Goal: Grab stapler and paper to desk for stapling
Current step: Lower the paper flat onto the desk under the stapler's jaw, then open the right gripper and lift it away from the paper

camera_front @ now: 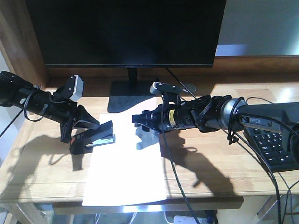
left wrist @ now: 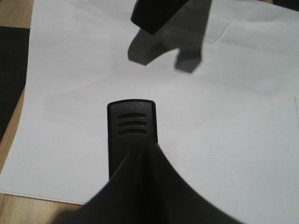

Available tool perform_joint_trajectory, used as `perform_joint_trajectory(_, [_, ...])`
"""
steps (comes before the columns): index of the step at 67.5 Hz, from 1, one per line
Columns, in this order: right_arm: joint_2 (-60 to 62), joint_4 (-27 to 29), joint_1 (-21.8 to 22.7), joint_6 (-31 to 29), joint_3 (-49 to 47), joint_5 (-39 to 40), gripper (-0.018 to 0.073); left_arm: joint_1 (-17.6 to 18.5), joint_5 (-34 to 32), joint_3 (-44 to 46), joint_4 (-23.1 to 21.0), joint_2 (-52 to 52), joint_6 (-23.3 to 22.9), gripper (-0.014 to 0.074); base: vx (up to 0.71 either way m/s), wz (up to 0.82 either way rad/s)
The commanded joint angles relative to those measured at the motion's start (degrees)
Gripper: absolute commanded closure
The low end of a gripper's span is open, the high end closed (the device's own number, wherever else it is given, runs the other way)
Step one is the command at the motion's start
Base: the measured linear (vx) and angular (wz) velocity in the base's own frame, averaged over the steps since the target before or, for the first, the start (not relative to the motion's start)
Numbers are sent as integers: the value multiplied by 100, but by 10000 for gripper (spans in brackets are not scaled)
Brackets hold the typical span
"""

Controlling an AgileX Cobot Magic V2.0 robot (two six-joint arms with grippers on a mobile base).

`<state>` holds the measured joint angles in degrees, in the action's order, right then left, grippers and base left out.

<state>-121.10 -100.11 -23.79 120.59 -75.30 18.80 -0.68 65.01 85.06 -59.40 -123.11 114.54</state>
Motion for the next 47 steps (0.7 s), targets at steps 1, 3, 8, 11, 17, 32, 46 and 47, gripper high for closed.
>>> perform_joint_trajectory(1, [359,-154,35,-59,-167,-290,-34,22,166,154,-336,329,-51,604,0,0])
perform_joint_trajectory(3, [374,-212,35,-65,-167,-364,-62,22,166,154,-336,329,-51,604,0,0])
perform_joint_trajectory(8, [442,-212,39,-83,-167,-586,-110,22,166,154,-336,329,-51,604,0,0])
perform_joint_trajectory(11, [504,-212,39,-169,-167,-722,-124,22,166,154,-336,329,-51,604,0,0])
perform_joint_trajectory(17, [661,-212,39,-491,-167,-938,-124,22,166,154,-336,329,-51,604,0,0])
perform_joint_trajectory(32, [1331,-212,46,-1055,-153,-1259,-90,22,166,154,-336,329,-51,604,0,0])
perform_joint_trajectory(46, [2121,-212,340,-1244,-148,-1263,-58,22,166,154,-336,329,-51,604,0,0])
perform_joint_trajectory(47, [2177,-212,382,-1244,-148,-1240,-57,22,166,154,-336,329,-51,604,0,0])
